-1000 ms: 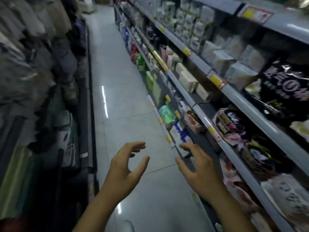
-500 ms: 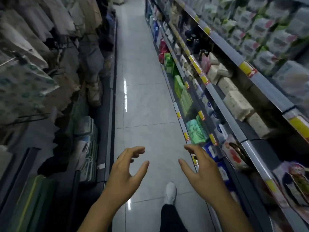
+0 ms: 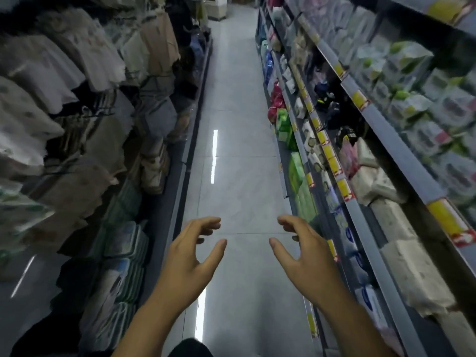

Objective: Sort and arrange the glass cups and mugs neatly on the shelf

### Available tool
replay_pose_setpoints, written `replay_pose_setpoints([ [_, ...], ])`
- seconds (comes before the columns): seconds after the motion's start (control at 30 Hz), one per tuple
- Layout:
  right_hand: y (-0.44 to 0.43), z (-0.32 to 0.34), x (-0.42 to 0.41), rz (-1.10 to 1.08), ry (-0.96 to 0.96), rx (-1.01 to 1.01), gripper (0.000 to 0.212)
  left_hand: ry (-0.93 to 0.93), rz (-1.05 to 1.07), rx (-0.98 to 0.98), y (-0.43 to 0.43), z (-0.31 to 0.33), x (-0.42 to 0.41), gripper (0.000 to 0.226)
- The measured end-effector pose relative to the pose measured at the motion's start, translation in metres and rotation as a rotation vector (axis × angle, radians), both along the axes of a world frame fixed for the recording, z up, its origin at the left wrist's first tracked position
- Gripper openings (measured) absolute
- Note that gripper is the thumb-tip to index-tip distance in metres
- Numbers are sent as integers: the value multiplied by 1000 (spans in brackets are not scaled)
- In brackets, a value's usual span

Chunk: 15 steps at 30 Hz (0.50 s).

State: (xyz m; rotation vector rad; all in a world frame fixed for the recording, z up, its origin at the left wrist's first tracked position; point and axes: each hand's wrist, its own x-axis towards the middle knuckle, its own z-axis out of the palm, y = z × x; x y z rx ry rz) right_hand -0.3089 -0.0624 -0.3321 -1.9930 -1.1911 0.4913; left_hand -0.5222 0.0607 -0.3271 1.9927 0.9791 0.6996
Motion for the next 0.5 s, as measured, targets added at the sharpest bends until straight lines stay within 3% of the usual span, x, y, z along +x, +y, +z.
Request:
replay_pose_setpoints([
  [0.17, 57, -17, 57, -163, -16, -39, 37, 5, -143, -16, 90, -20, 86, 34],
  [0.5, 129, 24, 153, -701, -70, -60, 42, 13, -769, 133, 227, 18, 297, 34],
])
